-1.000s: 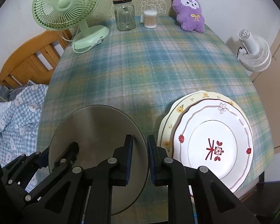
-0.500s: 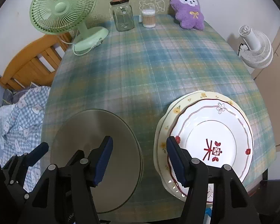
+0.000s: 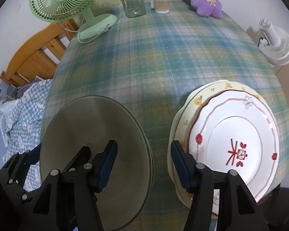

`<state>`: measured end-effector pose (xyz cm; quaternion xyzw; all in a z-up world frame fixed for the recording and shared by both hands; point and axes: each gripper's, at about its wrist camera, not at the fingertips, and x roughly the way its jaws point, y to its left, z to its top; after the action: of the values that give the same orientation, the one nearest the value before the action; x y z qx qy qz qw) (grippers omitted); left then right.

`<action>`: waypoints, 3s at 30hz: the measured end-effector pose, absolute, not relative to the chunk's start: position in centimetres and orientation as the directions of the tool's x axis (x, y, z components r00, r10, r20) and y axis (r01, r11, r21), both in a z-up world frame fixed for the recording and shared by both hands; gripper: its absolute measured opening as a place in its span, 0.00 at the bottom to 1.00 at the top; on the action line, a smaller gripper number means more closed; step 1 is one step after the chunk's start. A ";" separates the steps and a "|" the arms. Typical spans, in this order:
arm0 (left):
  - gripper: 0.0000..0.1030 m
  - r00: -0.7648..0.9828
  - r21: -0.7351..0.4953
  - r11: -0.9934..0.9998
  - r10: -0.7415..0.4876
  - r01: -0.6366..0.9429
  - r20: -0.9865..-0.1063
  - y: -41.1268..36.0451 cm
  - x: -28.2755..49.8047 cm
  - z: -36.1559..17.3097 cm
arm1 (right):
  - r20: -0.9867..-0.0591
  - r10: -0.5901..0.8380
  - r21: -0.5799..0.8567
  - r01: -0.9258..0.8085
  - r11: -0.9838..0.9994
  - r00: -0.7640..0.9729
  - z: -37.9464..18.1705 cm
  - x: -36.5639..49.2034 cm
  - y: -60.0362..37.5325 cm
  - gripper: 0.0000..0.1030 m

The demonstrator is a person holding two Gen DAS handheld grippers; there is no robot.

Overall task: Organize plates and bowls
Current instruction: 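Carry the bowl over the plate stack with both tools, then lower the bowl onto the plate stack with both tools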

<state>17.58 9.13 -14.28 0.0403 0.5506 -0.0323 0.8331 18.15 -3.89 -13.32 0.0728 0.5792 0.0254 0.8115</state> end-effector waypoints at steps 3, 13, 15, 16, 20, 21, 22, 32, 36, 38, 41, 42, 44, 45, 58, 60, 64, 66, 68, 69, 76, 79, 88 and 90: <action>0.68 0.403 0.039 0.992 -0.013 0.120 -0.915 8.8 17.5 -14.2 | -0.939 0.141 0.164 0.050 0.985 0.315 -13.9 18.5 -3.9 0.52; 0.47 0.366 -0.034 0.985 -0.094 0.167 -0.926 7.9 17.7 -14.5 | -0.936 0.175 0.194 0.032 0.980 0.307 -14.2 18.9 -3.5 0.39; 0.47 0.367 -0.036 0.985 -0.096 0.168 -0.925 7.8 17.6 -14.4 | -0.936 0.171 0.187 0.025 0.982 0.308 -14.2 18.8 -3.4 0.39; 0.47 0.368 -0.037 0.985 -0.098 0.169 -0.925 7.8 17.6 -14.5 | -0.936 0.170 0.186 0.024 0.982 0.308 -14.2 18.8 -3.4 0.39; 0.46 0.367 -0.032 0.986 -0.092 0.167 -0.926 7.6 17.6 -14.4 | -0.936 0.164 0.180 0.025 0.983 0.313 -14.1 18.9 -3.3 0.39; 0.46 0.364 -0.037 0.985 -0.097 0.168 -0.926 7.7 17.7 -14.4 | -0.937 0.160 0.177 0.027 0.984 0.311 -14.1 18.9 -3.3 0.39; 0.46 0.359 -0.049 0.985 -0.107 0.167 -0.927 7.8 17.7 -14.4 | -0.939 0.155 0.171 0.025 0.985 0.307 -14.1 19.0 -3.2 0.39; 0.45 0.338 -0.090 0.980 -0.147 0.180 -0.930 8.3 17.2 -13.5 | -0.939 0.122 0.143 0.045 0.989 0.322 -13.0 18.1 -2.9 0.40; 0.45 0.329 -0.088 0.979 -0.144 0.182 -0.933 8.2 17.1 -14.0 | -0.939 0.119 0.148 0.065 0.987 0.323 -13.3 17.8 -3.0 0.40; 0.45 0.333 -0.074 0.981 -0.132 0.181 -0.934 8.1 17.2 -14.2 | -0.938 0.120 0.147 0.059 0.987 0.325 -13.7 17.9 -3.1 0.40; 0.44 0.336 -0.068 0.983 -0.124 0.172 -0.934 7.9 17.5 -14.2 | -0.940 0.133 0.155 0.048 0.987 0.313 -14.0 18.4 -3.3 0.41; 0.44 0.338 -0.064 0.983 -0.119 0.170 -0.933 7.8 17.5 -14.2 | -0.940 0.145 0.169 0.052 0.984 0.307 -14.1 18.5 -3.4 0.43; 0.48 0.334 -0.061 0.984 -0.115 0.167 -0.935 7.6 17.4 -14.4 | -0.940 0.162 0.186 0.052 0.981 0.300 -14.3 18.5 -3.6 0.43; 0.49 0.334 -0.059 0.984 -0.114 0.170 -0.935 7.5 17.4 -14.4 | -0.942 0.166 0.188 0.047 0.981 0.292 -14.4 18.5 -3.6 0.43; 0.51 0.318 -0.100 0.981 -0.148 0.163 -0.936 8.0 17.2 -14.5 | -0.949 0.171 0.196 0.074 0.978 0.264 -14.6 18.4 -3.4 0.45; 0.50 0.313 -0.098 0.980 -0.148 0.171 -0.938 7.7 17.0 -14.3 | -0.953 0.163 0.190 0.081 0.978 0.257 -14.5 18.2 -3.5 0.45; 0.50 0.316 -0.104 0.979 -0.156 0.176 -0.936 7.2 16.8 -13.5 | -0.953 0.155 0.184 0.091 0.979 0.260 -13.7 18.1 -4.0 0.45; 0.50 0.323 -0.104 0.979 -0.157 0.174 -0.933 6.9 16.8 -12.9 | -0.951 0.154 0.184 0.088 0.979 0.268 -13.0 18.0 -4.4 0.45; 0.50 0.331 -0.105 0.979 -0.158 0.172 -0.930 6.5 16.8 -12.2 | -0.949 0.153 0.182 0.085 0.980 0.276 -12.3 17.9 -4.8 0.45; 0.50 0.336 -0.105 0.980 -0.158 0.171 -0.929 6.3 16.8 -11.8 | -0.948 0.152 0.182 0.084 0.980 0.280 -12.0 17.9 -5.0 0.45; 0.50 0.372 -0.102 0.984 -0.150 0.144 -0.916 4.6 17.1 -9.4 | -0.935 0.159 0.190 0.068 0.980 0.315 -9.2 18.1 -7.0 0.45; 0.50 0.385 -0.102 0.985 -0.148 0.137 -0.911 3.6 17.1 -8.8 | -0.932 0.158 0.186 0.058 0.981 0.327 -8.4 18.3 -7.7 0.45; 0.50 0.404 -0.113 0.986 -0.155 0.126 -0.901 -0.4 17.1 -8.0 | -0.926 0.151 0.176 0.042 0.984 0.347 -7.1 18.6 -11.9 0.45; 0.50 0.402 -0.117 0.985 -0.159 0.126 -0.902 -1.5 17.0 -8.1 | -0.926 0.148 0.172 0.042 0.984 0.346 -7.1 18.5 -13.0 0.45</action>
<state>16.97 -1.49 -8.13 -0.0151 0.5400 -0.0849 0.8373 18.46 -12.98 -7.08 0.0831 0.5707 0.0323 0.8163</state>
